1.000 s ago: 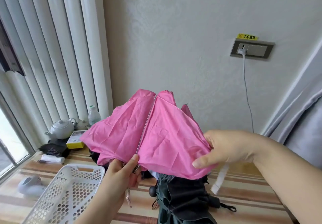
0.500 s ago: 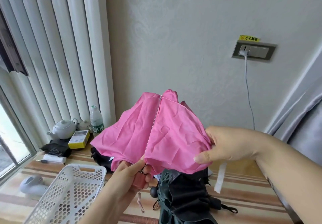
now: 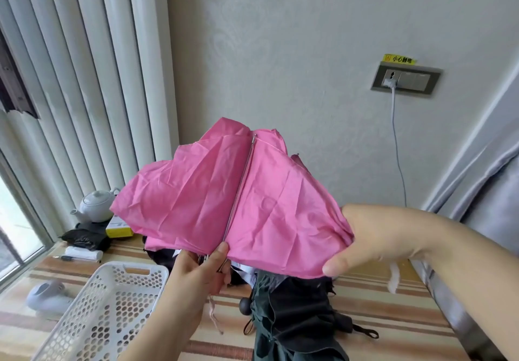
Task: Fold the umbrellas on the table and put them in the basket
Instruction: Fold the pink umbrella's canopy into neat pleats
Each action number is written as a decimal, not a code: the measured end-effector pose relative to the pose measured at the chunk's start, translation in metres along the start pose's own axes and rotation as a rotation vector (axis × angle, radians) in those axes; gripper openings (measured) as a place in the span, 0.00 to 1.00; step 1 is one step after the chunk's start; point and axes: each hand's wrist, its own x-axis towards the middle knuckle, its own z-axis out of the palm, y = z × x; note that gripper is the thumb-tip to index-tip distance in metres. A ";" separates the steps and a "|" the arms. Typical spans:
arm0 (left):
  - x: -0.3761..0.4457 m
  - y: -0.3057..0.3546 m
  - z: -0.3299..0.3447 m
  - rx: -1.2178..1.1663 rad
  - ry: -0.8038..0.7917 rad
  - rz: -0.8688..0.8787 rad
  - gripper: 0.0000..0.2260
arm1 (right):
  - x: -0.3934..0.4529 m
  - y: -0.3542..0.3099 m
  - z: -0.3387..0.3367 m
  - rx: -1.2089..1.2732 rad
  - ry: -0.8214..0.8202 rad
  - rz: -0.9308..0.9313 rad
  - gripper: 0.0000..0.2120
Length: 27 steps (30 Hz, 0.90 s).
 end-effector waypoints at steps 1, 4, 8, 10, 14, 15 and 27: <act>0.000 0.001 0.000 0.006 -0.002 -0.001 0.13 | 0.000 -0.002 0.001 0.005 -0.047 0.060 0.46; 0.001 -0.003 0.000 0.025 0.005 -0.015 0.16 | 0.002 -0.005 0.004 0.142 -0.069 -0.051 0.34; 0.001 -0.010 0.002 -0.017 0.020 -0.023 0.12 | 0.006 -0.007 0.002 0.260 -0.072 -0.223 0.26; 0.000 -0.012 0.004 -0.014 -0.005 -0.017 0.13 | 0.008 -0.011 0.004 0.345 -0.119 -0.260 0.20; 0.003 -0.014 -0.001 -0.001 -0.004 -0.024 0.16 | 0.006 -0.018 0.009 0.173 -0.296 -0.253 0.12; 0.004 -0.014 -0.003 0.003 0.008 -0.021 0.16 | 0.007 -0.016 0.007 0.081 -0.319 -0.230 0.14; 0.012 -0.022 -0.015 -0.002 0.046 0.000 0.10 | -0.018 0.014 -0.033 0.046 -0.197 -0.268 0.18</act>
